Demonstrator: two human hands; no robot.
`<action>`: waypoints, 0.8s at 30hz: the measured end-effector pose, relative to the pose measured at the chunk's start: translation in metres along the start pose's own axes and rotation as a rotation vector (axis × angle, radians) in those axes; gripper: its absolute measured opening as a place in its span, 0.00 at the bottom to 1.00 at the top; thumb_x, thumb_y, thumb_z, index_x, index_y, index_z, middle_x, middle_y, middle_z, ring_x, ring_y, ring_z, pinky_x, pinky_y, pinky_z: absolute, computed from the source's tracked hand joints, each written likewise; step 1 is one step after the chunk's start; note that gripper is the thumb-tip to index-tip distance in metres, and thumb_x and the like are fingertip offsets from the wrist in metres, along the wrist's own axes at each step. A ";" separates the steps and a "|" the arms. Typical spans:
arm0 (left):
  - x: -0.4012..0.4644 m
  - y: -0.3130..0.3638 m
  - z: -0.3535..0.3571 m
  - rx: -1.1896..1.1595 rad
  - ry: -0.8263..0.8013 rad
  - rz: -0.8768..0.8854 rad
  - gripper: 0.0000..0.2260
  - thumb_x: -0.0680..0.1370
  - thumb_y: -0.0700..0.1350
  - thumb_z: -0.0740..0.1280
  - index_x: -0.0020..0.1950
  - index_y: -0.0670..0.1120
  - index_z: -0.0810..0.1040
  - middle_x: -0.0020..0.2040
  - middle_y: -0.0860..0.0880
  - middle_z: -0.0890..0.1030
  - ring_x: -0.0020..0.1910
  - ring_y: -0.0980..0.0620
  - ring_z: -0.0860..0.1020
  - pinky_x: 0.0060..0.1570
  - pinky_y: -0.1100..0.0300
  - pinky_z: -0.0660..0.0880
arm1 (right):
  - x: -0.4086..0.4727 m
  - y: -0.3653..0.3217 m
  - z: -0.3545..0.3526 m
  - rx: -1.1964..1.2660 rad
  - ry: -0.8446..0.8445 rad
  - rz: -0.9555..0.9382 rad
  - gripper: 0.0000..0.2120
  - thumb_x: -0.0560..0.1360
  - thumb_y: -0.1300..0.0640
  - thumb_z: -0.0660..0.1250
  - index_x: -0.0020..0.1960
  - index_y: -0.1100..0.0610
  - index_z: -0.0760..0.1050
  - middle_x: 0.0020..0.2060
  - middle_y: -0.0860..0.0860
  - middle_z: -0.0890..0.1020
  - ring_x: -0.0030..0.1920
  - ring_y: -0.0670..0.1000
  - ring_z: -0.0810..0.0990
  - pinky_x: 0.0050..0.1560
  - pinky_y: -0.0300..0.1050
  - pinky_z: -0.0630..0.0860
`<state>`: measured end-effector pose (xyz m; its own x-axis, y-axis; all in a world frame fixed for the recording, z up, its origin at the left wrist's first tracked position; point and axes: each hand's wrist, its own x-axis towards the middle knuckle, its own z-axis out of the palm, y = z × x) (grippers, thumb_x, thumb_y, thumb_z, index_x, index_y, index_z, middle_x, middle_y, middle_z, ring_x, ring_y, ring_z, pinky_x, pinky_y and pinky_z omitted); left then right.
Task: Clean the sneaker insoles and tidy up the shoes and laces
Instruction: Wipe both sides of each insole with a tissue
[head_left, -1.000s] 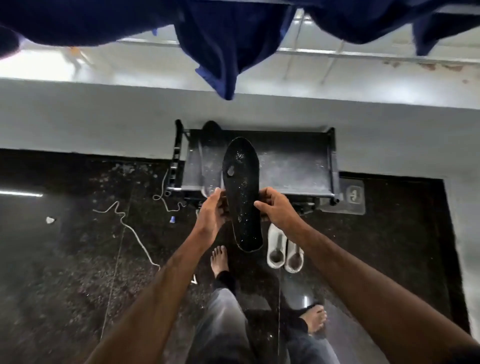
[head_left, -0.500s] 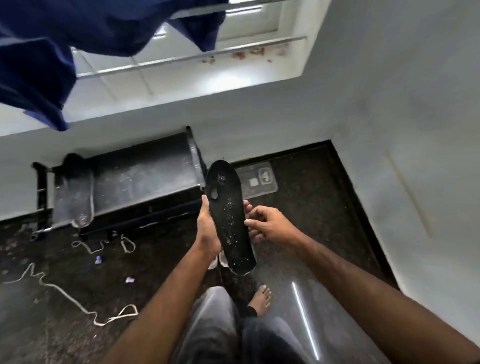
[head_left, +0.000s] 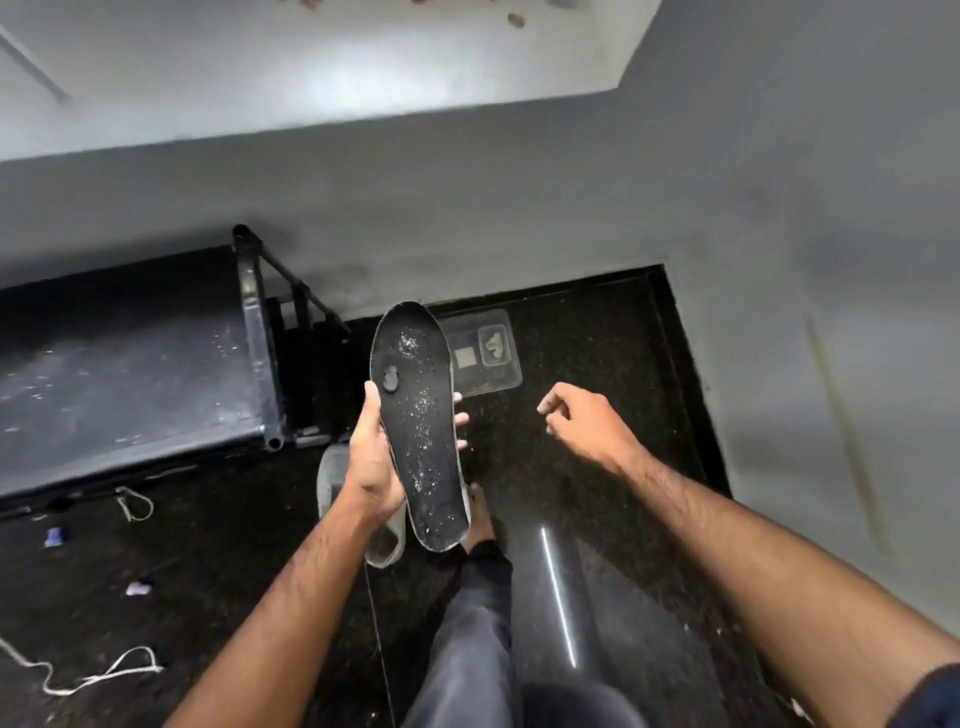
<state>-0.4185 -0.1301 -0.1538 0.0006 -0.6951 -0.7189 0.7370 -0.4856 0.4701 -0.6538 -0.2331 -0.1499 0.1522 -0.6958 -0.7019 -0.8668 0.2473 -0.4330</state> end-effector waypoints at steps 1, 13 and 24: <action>0.020 -0.006 -0.005 0.004 -0.002 -0.013 0.37 0.82 0.68 0.47 0.70 0.39 0.76 0.68 0.35 0.78 0.66 0.32 0.77 0.64 0.34 0.75 | 0.024 0.006 0.004 -0.065 0.002 -0.021 0.08 0.75 0.60 0.62 0.47 0.49 0.77 0.41 0.48 0.83 0.43 0.50 0.83 0.48 0.49 0.79; 0.234 -0.114 -0.093 -0.024 0.139 -0.063 0.34 0.82 0.67 0.48 0.68 0.44 0.79 0.67 0.37 0.79 0.63 0.36 0.80 0.62 0.39 0.77 | 0.309 0.092 0.105 -0.472 -0.172 -0.166 0.17 0.78 0.63 0.62 0.67 0.60 0.75 0.65 0.62 0.78 0.66 0.63 0.77 0.65 0.54 0.75; 0.342 -0.180 -0.119 -0.065 0.187 0.026 0.33 0.83 0.67 0.50 0.69 0.44 0.79 0.67 0.36 0.79 0.64 0.34 0.78 0.65 0.33 0.74 | 0.438 0.130 0.181 -0.892 0.009 -0.283 0.23 0.80 0.51 0.63 0.74 0.52 0.69 0.72 0.57 0.70 0.73 0.63 0.63 0.71 0.62 0.61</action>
<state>-0.4710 -0.2172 -0.5453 0.1416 -0.5935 -0.7923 0.7773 -0.4290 0.4602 -0.6139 -0.3840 -0.6156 0.4130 -0.6569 -0.6308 -0.8425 -0.5386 0.0092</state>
